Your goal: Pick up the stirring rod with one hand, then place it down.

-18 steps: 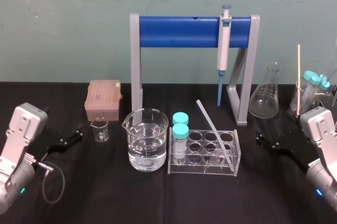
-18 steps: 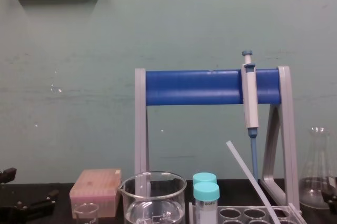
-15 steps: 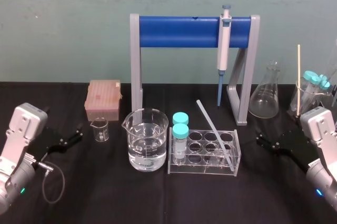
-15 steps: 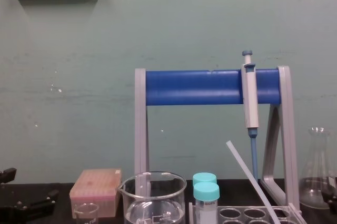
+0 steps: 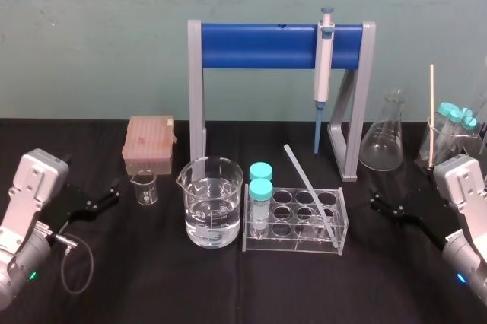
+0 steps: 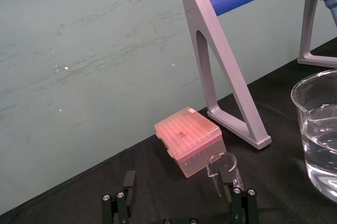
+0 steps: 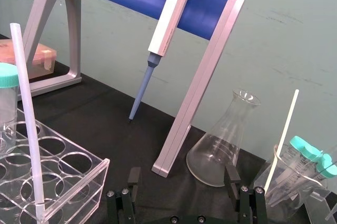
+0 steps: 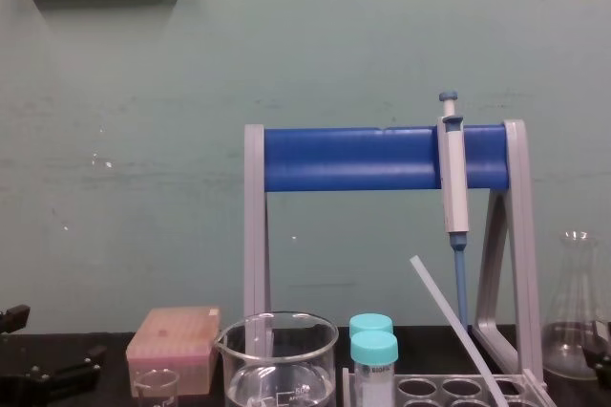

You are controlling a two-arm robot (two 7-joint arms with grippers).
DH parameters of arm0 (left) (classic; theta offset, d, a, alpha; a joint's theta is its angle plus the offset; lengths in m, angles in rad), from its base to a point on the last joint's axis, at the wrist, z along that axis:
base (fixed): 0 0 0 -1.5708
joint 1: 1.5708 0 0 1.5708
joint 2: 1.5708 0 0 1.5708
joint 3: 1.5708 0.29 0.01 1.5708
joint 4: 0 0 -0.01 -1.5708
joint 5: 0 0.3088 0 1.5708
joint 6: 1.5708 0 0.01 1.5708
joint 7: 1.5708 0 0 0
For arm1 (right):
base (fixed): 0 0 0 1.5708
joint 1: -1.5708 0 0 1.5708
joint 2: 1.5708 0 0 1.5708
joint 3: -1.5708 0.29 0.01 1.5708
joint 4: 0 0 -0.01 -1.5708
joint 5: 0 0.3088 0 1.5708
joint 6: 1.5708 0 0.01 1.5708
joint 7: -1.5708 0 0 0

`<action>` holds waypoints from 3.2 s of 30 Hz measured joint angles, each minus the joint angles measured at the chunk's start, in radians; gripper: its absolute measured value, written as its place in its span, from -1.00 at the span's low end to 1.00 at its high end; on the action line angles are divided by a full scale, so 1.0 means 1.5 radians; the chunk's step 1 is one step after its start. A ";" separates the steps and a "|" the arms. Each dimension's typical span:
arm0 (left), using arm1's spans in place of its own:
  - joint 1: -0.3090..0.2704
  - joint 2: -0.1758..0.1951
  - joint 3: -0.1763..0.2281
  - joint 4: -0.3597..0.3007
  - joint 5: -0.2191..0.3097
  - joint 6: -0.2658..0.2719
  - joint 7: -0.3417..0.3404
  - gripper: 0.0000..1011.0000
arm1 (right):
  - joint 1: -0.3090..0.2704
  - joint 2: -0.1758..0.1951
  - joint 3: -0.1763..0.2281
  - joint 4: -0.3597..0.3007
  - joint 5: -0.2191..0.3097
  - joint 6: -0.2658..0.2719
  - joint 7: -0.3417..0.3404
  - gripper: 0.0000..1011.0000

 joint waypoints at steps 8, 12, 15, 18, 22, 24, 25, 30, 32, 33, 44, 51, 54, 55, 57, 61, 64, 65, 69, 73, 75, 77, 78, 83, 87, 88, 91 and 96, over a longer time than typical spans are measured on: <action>0.000 0.000 0.000 0.000 0.000 0.000 0.000 0.98 | 0.000 0.000 0.000 0.000 0.000 0.000 0.000 0.98; 0.000 0.000 0.000 0.000 0.000 0.000 0.000 0.98 | 0.000 0.000 0.000 0.000 0.000 0.000 0.000 0.98; 0.000 0.000 0.000 0.000 0.000 0.000 0.000 0.98 | 0.000 0.000 0.000 0.000 0.000 0.000 0.000 0.98; 0.000 0.000 0.000 0.000 0.000 0.000 0.000 0.98 | 0.000 0.000 0.000 0.000 0.000 0.000 0.000 0.98; 0.000 0.000 0.000 0.000 0.000 0.000 0.000 0.98 | 0.000 0.000 0.000 0.000 0.000 0.000 0.000 0.98; 0.000 0.000 0.000 0.000 0.000 0.000 0.000 0.98 | 0.000 0.000 0.000 0.000 0.000 0.000 0.000 0.98; 0.000 0.000 0.000 0.000 0.000 0.000 0.000 0.98 | 0.000 0.000 0.000 0.000 0.000 0.000 0.000 0.98; 0.000 0.000 0.000 0.000 0.000 0.000 0.000 0.98 | 0.000 0.000 0.000 0.000 0.000 0.000 0.000 0.98; 0.000 0.000 0.000 0.000 0.000 0.000 0.000 0.98 | 0.000 0.000 0.000 0.000 0.000 0.000 0.000 0.98; 0.000 0.000 0.000 0.000 0.000 0.000 0.000 0.98 | 0.000 0.000 0.000 0.000 0.000 0.000 0.000 0.98; 0.000 0.000 0.000 0.000 0.000 0.000 0.000 0.98 | 0.000 0.000 0.000 0.000 0.000 0.000 0.000 0.98; 0.000 0.000 0.000 0.000 0.000 0.000 0.000 0.98 | 0.000 0.000 0.000 0.000 0.000 0.000 0.000 0.98; 0.000 0.000 0.000 0.000 0.000 0.000 0.000 0.98 | 0.000 0.000 0.000 0.000 0.000 0.000 0.000 0.98; 0.000 0.000 0.000 0.000 0.000 0.000 0.000 0.98 | 0.000 0.000 0.000 0.000 0.000 0.000 0.000 0.98; 0.000 0.000 0.000 0.000 0.000 0.000 0.000 0.98 | 0.000 -0.001 0.001 0.000 0.000 0.000 0.001 0.98; 0.000 0.000 0.000 0.000 0.000 0.000 0.000 0.98 | -0.006 -0.003 0.014 -0.002 0.006 -0.022 0.018 0.98; 0.000 0.000 0.000 0.000 0.000 0.000 0.000 0.98 | -0.010 -0.002 0.022 -0.008 0.020 -0.048 0.040 0.98; 0.000 0.000 0.000 0.000 0.000 0.000 0.000 0.98 | -0.012 -0.002 0.026 -0.012 0.029 -0.066 0.060 0.98; 0.000 0.000 0.000 0.000 0.000 0.000 0.000 0.98 | -0.011 0.000 0.028 -0.019 0.048 -0.102 0.111 0.98; 0.000 0.000 0.000 0.000 0.000 0.000 0.000 0.98 | 0.001 -0.001 0.019 -0.020 0.060 -0.120 0.166 0.98; 0.000 0.000 0.000 0.000 0.000 0.000 0.000 0.98 | 0.013 -0.006 0.011 -0.016 0.064 -0.122 0.196 0.98; 0.000 0.000 0.000 0.000 0.000 0.000 0.000 0.98 | 0.025 -0.012 0.004 -0.007 0.069 -0.122 0.225 0.98; 0.000 0.000 0.000 0.000 0.000 0.000 0.000 0.98 | 0.030 -0.014 0.001 -0.003 0.071 -0.121 0.234 0.98; 0.000 0.000 0.000 0.000 0.000 0.000 0.000 0.98 | 0.066 -0.033 -0.012 0.029 0.082 -0.111 0.289 0.98; 0.000 0.000 0.000 0.000 0.000 0.000 0.000 0.98 | 0.099 -0.055 -0.018 0.064 0.096 -0.098 0.333 0.98; 0.000 0.000 0.000 0.000 0.000 0.000 0.000 0.98 | 0.104 -0.059 -0.019 0.071 0.098 -0.096 0.340 0.98; 0.000 0.000 0.000 0.000 0.000 0.000 0.000 0.98 | 0.124 -0.072 -0.021 0.097 0.105 -0.087 0.365 0.98; 0.000 0.000 0.000 0.000 0.000 0.000 0.000 0.98 | 0.150 -0.087 -0.024 0.135 0.122 -0.067 0.411 0.98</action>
